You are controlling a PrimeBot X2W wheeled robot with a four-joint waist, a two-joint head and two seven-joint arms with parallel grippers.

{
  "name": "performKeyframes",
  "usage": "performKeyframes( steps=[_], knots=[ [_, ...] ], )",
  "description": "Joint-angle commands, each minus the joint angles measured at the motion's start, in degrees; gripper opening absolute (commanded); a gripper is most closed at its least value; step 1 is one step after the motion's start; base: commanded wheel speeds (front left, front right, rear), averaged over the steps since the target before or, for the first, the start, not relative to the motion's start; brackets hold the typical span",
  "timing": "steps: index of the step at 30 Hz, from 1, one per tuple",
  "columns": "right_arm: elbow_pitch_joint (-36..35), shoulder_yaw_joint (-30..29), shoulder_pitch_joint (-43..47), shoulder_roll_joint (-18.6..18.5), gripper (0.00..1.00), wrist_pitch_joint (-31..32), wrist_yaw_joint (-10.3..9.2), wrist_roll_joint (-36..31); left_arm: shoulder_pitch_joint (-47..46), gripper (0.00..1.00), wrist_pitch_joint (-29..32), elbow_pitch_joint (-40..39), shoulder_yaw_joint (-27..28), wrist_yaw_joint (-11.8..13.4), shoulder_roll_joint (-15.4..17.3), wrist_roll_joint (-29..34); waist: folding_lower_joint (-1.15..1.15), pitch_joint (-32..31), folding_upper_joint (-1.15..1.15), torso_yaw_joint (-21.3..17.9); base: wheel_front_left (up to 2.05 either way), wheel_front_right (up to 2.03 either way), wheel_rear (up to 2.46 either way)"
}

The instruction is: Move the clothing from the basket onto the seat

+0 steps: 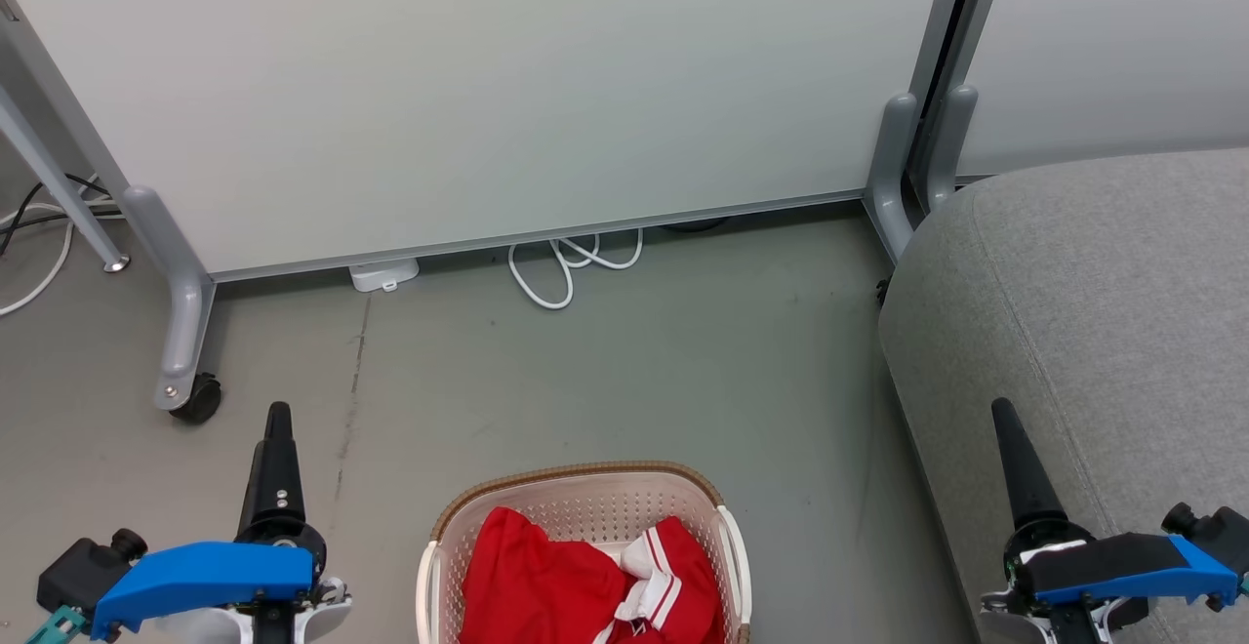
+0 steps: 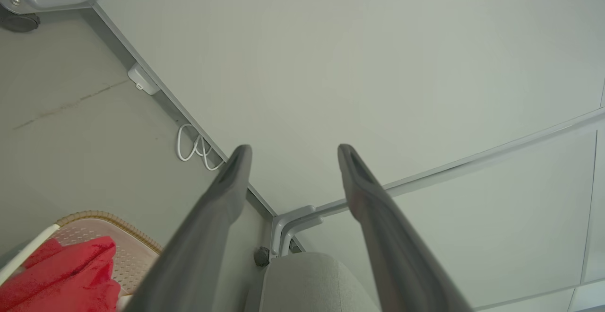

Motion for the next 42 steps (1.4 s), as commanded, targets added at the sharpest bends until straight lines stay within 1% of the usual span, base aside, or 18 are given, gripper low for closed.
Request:
performKeyframes(
  steps=[1,18,42],
  knots=[
    [-1.1,0.2,-1.4,-0.4,1.00,-0.5,0.07,-1.7,-1.7,1.00,-0.5,-1.2,-0.4,0.1,0.5,1.9,0.00,0.0,0.00,0.0,0.00,0.00,0.00],
    [-2.7,2.0,-1.6,-0.5,1.00,-3.9,0.09,-18.4,-2.1,1.00,-3.9,-2.6,-5.2,1.5,0.6,23.1,0.00,0.2,0.00,0.1,0.00,0.00,0.00],
    [-2.5,3.5,-1.3,-0.7,1.00,-7.8,0.12,-34.8,-2.1,1.00,-7.8,-3.2,-8.5,0.9,0.9,40.4,0.00,0.3,0.00,0.2,0.00,0.00,0.00]
  ],
)
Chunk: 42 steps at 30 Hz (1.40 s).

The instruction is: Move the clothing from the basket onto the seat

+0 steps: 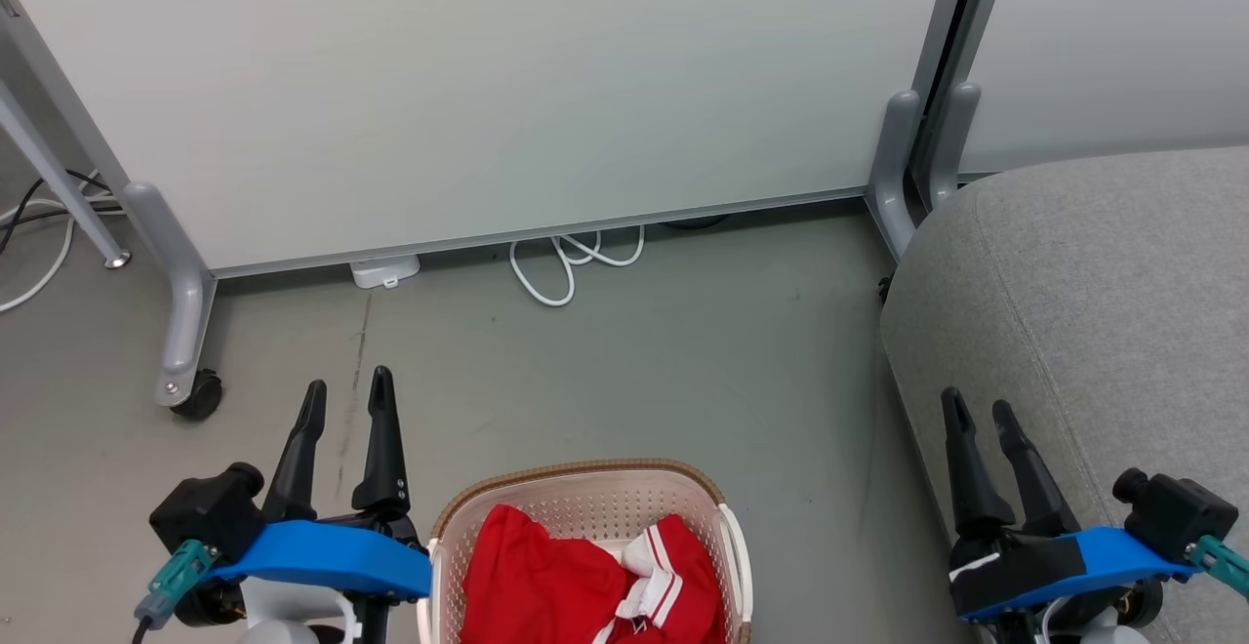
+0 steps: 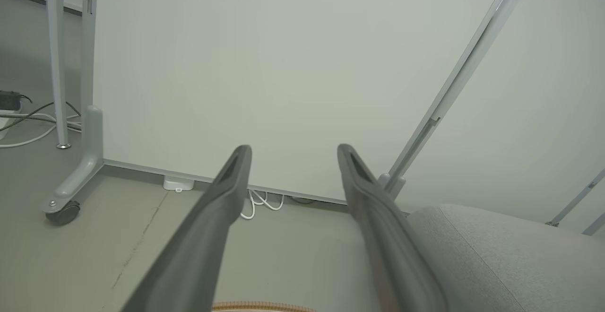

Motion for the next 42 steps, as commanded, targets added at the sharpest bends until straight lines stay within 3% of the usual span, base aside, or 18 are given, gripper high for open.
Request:
performKeyframes(
  steps=[1,42],
  knots=[
    [-0.6,0.1,-1.1,-0.5,1.00,-0.6,0.09,-1.6,-1.1,1.00,-0.6,-0.6,-0.2,-0.2,0.3,1.6,0.00,0.0,0.00,0.0,0.00,0.00,0.00],
    [-0.2,0.1,-0.8,-0.6,1.00,-5.5,0.14,-22.1,-0.7,1.00,-5.5,0.5,-3.3,-1.1,0.3,20.6,0.00,-0.1,0.00,0.2,0.00,0.00,0.00]
  ],
)
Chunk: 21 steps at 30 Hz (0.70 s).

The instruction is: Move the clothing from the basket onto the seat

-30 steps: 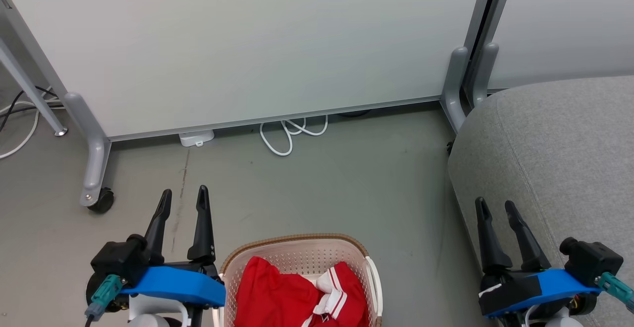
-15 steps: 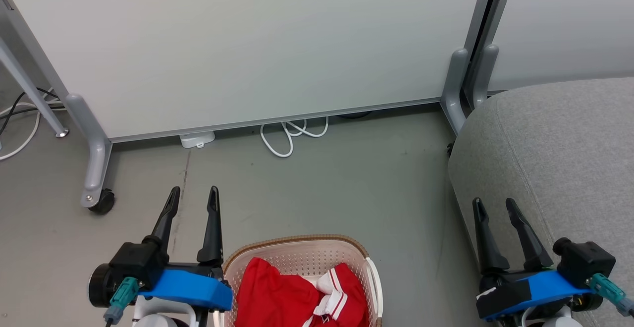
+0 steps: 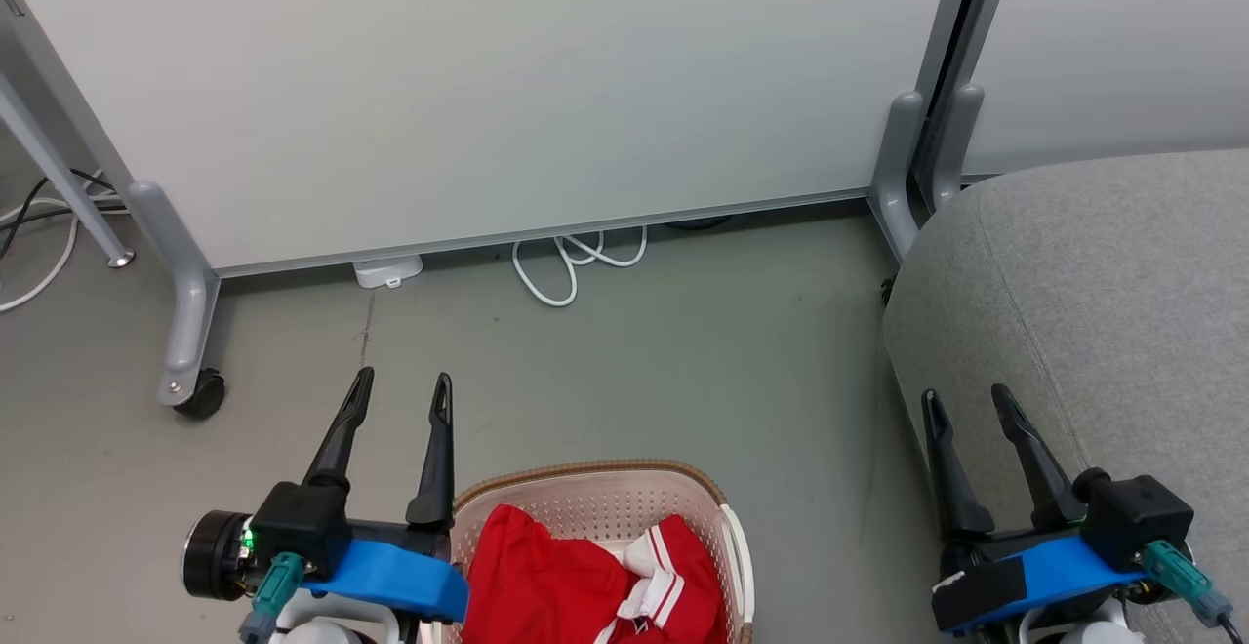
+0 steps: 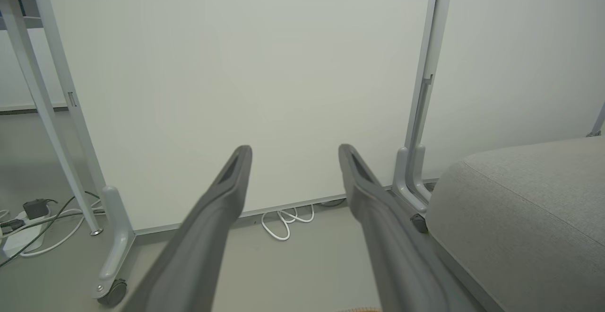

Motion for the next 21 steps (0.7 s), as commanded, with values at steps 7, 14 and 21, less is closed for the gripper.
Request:
performKeyframes(
  steps=[7,14,21],
  knots=[
    [-0.2,0.2,-0.4,-0.4,1.00,-1.1,0.09,-3.2,-0.6,1.00,-1.2,0.3,-0.5,-0.3,0.1,3.2,0.00,-0.1,0.00,-0.1,0.00,0.00,0.00],
    [0.0,0.1,-0.5,-0.4,1.00,-1.3,0.09,-4.2,-0.7,1.00,-1.5,0.7,-0.6,-0.6,0.1,3.8,0.00,-0.1,0.00,0.0,0.00,0.00,0.00],
    [0.2,0.2,-0.3,-0.4,1.00,-1.3,0.09,-3.8,-0.5,1.00,-1.5,1.5,-0.6,-0.7,0.0,2.6,0.00,-0.2,0.00,0.0,0.00,0.00,0.00]
  ],
)
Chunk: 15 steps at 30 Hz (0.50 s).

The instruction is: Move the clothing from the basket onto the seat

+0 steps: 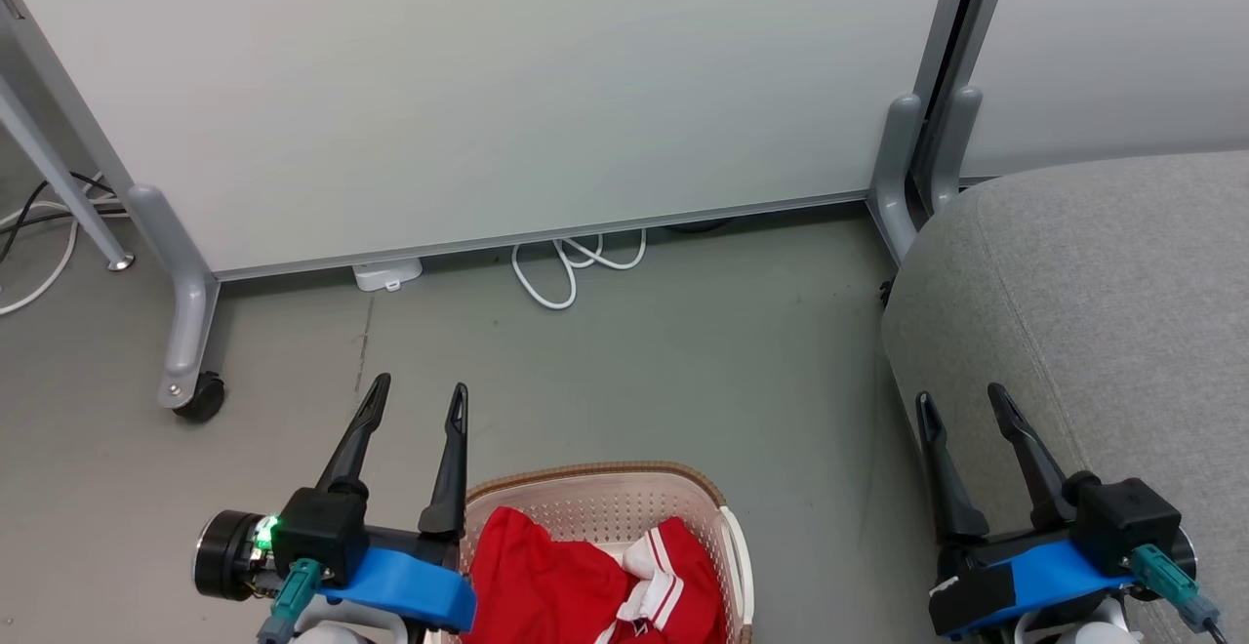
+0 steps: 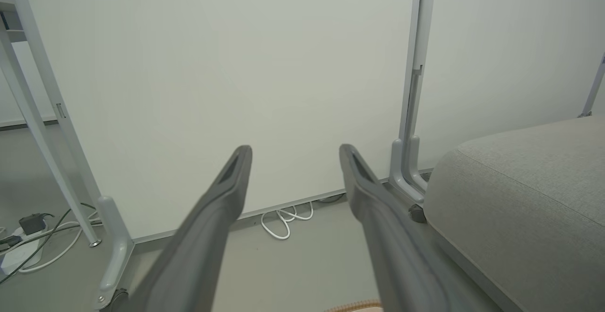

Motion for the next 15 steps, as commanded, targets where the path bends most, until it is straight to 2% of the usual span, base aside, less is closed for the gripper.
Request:
performKeyframes(
  steps=[1,15],
  knots=[
    [0.0,0.0,-0.2,-0.3,1.00,-0.2,0.03,0.2,-0.5,1.00,-0.3,0.2,0.2,-0.4,0.1,-0.2,0.00,0.0,0.00,0.0,0.00,0.00,0.00],
    [0.4,0.1,-0.3,-0.3,1.00,-0.2,0.03,0.3,-1.3,1.00,-0.3,2.0,-0.9,-0.3,0.3,-1.1,0.00,0.0,0.00,0.0,0.00,0.00,0.00]
  ],
)
